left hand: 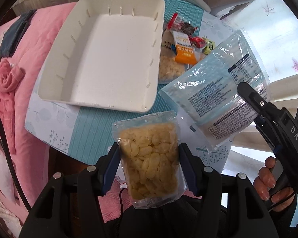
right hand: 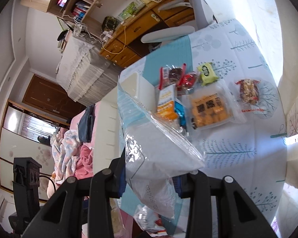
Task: Organize snacks
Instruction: 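Lower both held bags into the white tray and open both tools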
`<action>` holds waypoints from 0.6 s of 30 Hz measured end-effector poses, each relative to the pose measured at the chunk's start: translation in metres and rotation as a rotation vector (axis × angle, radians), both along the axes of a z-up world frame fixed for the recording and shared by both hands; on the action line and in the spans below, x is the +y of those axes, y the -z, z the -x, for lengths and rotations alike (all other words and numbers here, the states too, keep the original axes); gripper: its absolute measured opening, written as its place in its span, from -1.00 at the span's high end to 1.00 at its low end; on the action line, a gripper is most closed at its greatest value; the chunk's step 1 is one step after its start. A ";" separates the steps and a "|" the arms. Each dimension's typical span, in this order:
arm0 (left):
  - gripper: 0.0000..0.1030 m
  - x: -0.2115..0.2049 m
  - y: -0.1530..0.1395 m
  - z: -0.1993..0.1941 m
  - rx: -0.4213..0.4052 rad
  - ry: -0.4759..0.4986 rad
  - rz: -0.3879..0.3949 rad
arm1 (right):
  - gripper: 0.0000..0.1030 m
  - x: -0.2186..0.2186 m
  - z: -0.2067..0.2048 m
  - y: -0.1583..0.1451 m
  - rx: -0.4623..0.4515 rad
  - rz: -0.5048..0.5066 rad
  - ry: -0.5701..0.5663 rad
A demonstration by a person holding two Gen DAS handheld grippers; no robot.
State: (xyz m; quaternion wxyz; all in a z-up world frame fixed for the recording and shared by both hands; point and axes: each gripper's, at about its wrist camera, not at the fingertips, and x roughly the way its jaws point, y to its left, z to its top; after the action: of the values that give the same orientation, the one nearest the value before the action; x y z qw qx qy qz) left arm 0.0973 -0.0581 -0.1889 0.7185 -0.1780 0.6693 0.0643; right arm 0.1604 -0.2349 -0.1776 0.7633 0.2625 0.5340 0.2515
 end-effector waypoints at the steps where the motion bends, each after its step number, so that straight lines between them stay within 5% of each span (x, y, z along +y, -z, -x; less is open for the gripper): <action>1: -0.11 0.003 -0.003 -0.001 -0.007 0.003 -0.002 | 0.28 0.002 0.001 -0.002 -0.004 -0.005 0.004; 18: -0.11 0.099 -0.074 -0.004 -0.200 0.062 -0.056 | 0.28 0.078 0.028 -0.031 -0.034 -0.038 0.061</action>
State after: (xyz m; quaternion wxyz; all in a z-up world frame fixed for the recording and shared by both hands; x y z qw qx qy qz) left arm 0.1015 0.0411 -0.1150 0.7881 -0.1424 0.5973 0.0428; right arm 0.1321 -0.1568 -0.1466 0.7745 0.2890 0.5077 0.2426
